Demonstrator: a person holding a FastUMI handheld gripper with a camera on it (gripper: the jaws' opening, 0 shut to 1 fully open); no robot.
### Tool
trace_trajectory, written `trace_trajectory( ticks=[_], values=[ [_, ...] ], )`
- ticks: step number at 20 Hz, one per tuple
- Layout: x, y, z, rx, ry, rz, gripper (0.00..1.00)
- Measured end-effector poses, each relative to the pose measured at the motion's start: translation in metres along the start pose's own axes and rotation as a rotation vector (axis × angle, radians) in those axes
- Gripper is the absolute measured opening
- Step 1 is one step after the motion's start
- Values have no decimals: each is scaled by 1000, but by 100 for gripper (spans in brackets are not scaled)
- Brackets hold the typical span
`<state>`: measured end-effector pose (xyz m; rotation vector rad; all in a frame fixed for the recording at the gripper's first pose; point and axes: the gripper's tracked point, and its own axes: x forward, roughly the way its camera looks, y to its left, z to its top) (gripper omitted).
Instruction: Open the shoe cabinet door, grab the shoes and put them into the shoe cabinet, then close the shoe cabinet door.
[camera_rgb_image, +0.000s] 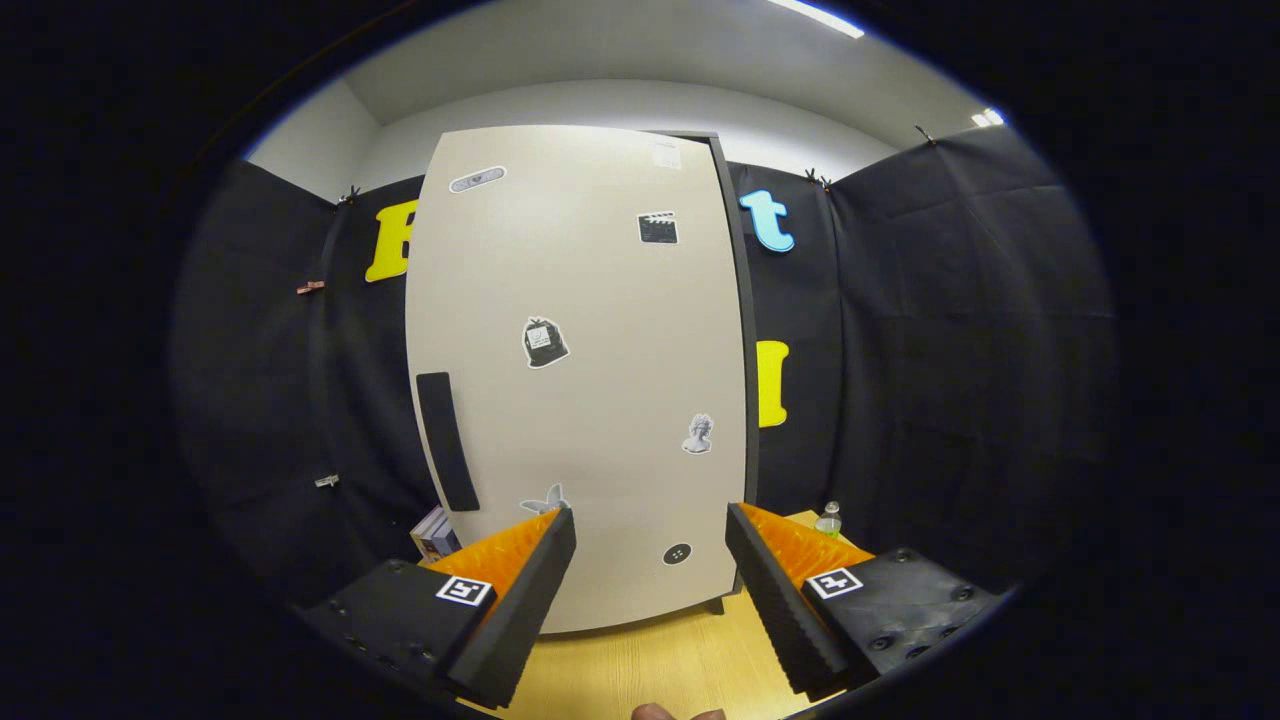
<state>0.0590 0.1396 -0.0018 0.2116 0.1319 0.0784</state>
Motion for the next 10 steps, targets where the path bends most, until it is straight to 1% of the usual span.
trace_trajectory(
  ticks=[10],
  values=[
    [-11,-4,7,-77,-43,-15,98]
  ],
)
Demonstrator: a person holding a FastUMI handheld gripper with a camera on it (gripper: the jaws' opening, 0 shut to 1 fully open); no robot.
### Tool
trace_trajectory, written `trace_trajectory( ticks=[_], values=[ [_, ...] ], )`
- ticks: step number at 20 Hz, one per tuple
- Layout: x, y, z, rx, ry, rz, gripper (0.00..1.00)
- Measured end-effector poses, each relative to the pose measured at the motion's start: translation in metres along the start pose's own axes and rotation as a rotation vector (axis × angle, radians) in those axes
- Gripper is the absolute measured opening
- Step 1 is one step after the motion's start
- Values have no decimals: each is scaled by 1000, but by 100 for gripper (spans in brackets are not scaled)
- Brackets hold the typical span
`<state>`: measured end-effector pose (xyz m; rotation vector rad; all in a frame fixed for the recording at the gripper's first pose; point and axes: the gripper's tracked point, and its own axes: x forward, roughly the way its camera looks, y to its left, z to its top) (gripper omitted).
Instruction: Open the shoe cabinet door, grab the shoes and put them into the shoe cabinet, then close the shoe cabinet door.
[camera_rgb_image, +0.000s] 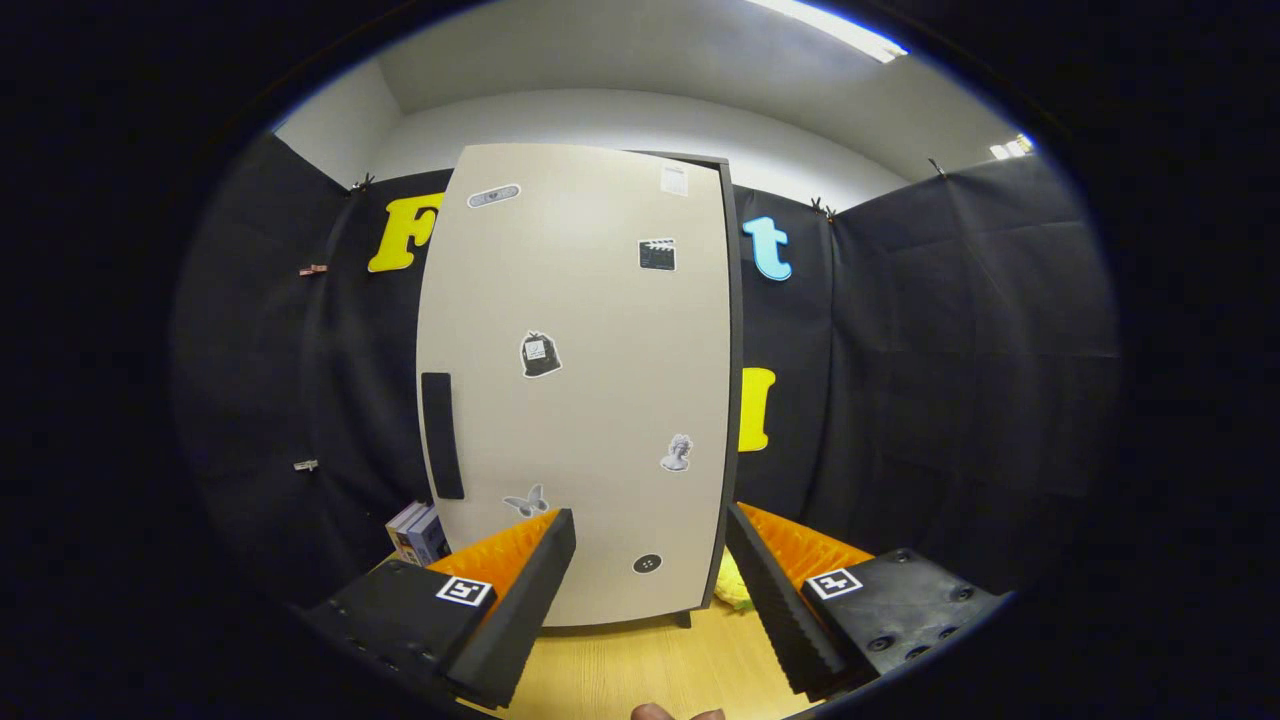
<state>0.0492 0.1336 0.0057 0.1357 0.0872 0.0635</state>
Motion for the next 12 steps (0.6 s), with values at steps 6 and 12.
trace_trajectory(
  ticks=[6,12],
  values=[
    [-2,-3,-2,10,6,0,97],
    [-2,-8,-1,21,9,-7,97]
  ],
)
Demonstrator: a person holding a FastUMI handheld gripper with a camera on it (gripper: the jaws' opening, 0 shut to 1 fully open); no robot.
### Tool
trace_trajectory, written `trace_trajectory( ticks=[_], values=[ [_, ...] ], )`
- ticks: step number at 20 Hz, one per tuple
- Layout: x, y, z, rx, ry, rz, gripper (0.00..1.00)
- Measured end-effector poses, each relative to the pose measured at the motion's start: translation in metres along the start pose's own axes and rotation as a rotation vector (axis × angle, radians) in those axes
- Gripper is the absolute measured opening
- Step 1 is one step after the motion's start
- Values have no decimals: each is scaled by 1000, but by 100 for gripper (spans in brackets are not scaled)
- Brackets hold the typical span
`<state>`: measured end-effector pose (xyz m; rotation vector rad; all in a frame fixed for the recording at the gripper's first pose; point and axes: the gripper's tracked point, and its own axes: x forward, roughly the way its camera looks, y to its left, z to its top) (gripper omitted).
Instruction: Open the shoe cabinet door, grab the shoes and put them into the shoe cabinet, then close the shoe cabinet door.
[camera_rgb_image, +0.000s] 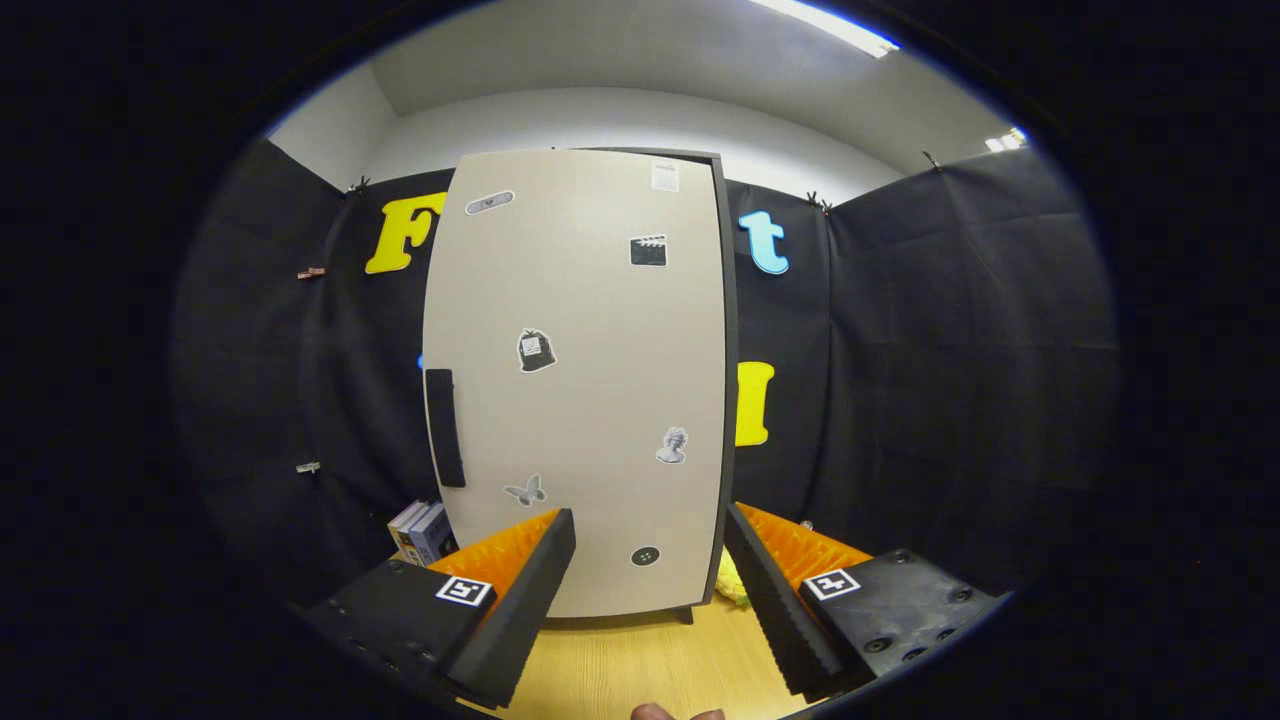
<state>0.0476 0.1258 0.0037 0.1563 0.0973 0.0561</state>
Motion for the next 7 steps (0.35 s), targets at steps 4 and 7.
trace_trajectory(
  ticks=[4,7],
  values=[
    [-2,-2,0,2,-1,-3,97],
    [-3,-3,-1,6,3,-4,97]
  ],
)
